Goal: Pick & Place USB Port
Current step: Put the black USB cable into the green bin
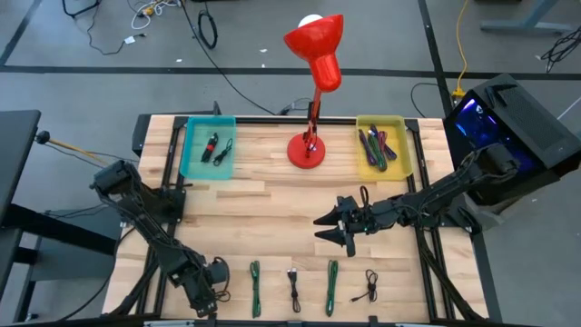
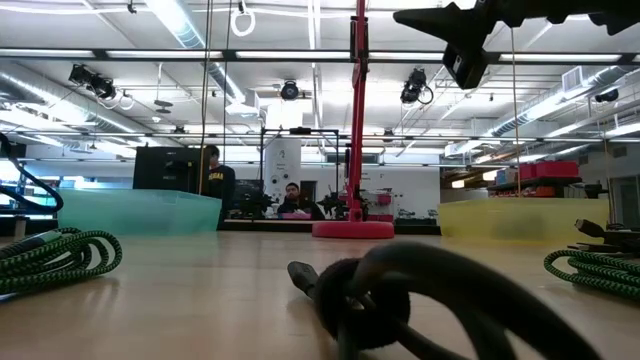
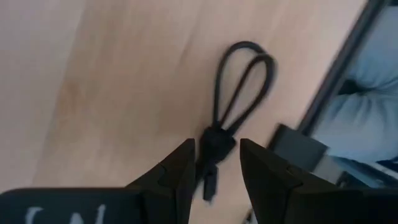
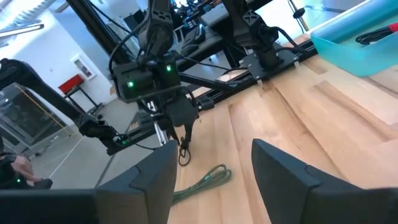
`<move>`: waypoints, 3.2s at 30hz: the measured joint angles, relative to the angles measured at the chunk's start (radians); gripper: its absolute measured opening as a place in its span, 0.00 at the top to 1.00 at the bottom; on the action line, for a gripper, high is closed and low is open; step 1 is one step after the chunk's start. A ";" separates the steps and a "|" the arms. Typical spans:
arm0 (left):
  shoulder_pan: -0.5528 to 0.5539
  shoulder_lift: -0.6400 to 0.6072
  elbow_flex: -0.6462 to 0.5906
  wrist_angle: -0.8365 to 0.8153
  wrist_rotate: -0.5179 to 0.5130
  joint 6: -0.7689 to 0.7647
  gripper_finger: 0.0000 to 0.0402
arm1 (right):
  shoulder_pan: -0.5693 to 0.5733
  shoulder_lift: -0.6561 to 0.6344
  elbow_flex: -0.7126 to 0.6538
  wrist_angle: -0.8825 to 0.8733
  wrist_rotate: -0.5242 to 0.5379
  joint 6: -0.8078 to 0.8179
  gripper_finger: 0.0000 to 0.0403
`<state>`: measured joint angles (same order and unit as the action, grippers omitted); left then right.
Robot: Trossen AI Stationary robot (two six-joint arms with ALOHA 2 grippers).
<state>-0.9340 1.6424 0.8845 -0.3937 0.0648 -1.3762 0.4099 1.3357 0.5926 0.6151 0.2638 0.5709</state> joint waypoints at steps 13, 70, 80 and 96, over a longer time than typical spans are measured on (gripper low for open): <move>0.001 0.090 0.006 0.033 0.033 0.034 0.56 | 0.000 0.000 0.000 0.008 -0.001 0.000 0.49; 0.546 -0.870 -0.382 -0.850 -1.094 -0.458 0.92 | 0.000 0.000 0.000 0.028 -0.010 -0.022 0.49; 0.840 -0.931 -0.434 -0.667 -1.090 -0.209 0.92 | -0.005 0.000 0.000 0.045 -0.010 -0.034 0.49; 1.485 -0.923 -0.434 -0.119 -0.641 0.692 0.92 | -0.020 0.000 0.000 0.043 -0.048 -0.055 0.49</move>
<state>0.5509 0.7197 0.4507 -0.5130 -0.5762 -0.6844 0.3897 1.3354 0.5926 0.6582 0.2159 0.5157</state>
